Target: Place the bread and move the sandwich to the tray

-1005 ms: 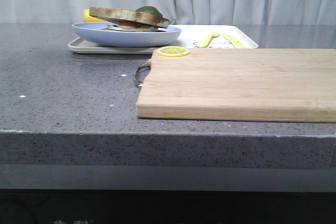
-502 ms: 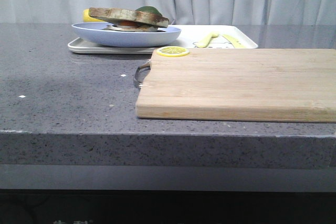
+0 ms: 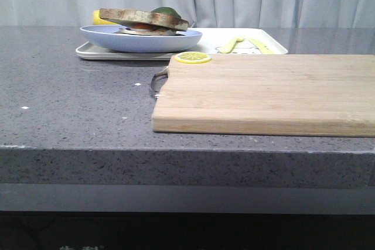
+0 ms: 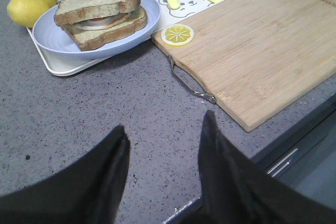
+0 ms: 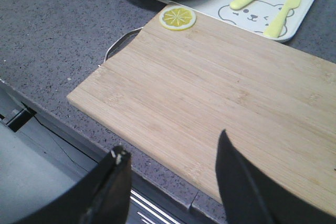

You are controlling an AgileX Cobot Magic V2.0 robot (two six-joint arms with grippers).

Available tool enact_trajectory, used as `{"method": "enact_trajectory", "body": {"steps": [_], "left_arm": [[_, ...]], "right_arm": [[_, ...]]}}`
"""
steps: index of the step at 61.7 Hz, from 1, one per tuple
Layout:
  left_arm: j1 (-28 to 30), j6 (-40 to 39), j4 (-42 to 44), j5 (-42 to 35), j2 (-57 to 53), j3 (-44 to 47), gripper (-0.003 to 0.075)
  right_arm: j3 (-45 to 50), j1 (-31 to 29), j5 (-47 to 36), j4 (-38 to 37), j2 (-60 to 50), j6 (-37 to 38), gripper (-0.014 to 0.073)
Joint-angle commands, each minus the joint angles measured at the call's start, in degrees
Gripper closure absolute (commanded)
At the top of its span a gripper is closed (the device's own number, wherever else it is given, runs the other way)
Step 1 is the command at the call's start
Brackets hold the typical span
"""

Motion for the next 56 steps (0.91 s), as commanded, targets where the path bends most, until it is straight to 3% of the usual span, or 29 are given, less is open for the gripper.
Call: {"method": "enact_trajectory", "body": {"steps": [1,23,29,33,42,50,56], "left_arm": [[-0.5,0.1,-0.9,-4.2,-3.2,0.6,0.0406],[-0.5,0.1,-0.9,-3.4,-6.5,2.3,0.0408],[-0.5,0.1,-0.9,-3.3,-6.5,2.3,0.0461],[-0.5,0.1,-0.9,-3.2,-6.5,2.3,0.0541],[-0.5,0.1,-0.9,-3.0,-6.5,2.3,0.0735],[-0.5,0.0,-0.9,-2.9,-6.5,2.3,0.0741],[-0.5,0.0,-1.0,-2.6,-6.5,2.3,0.0741]], "right_arm": [[-1.5,-0.4,-3.9,-0.1,-0.1,0.1,0.0204],[-1.5,-0.4,-3.7,-0.1,-0.1,0.1,0.0204],[-1.5,-0.4,-2.9,-0.1,-0.1,0.1,0.0218],[-1.5,-0.4,-2.2,-0.1,-0.1,0.1,0.0279],[-1.5,-0.4,-0.1,-0.1,-0.1,0.1,0.0518],[-1.5,-0.4,1.4,-0.1,-0.1,0.1,0.0672],[-1.5,-0.4,2.1,-0.1,-0.1,0.1,0.0665]]}}
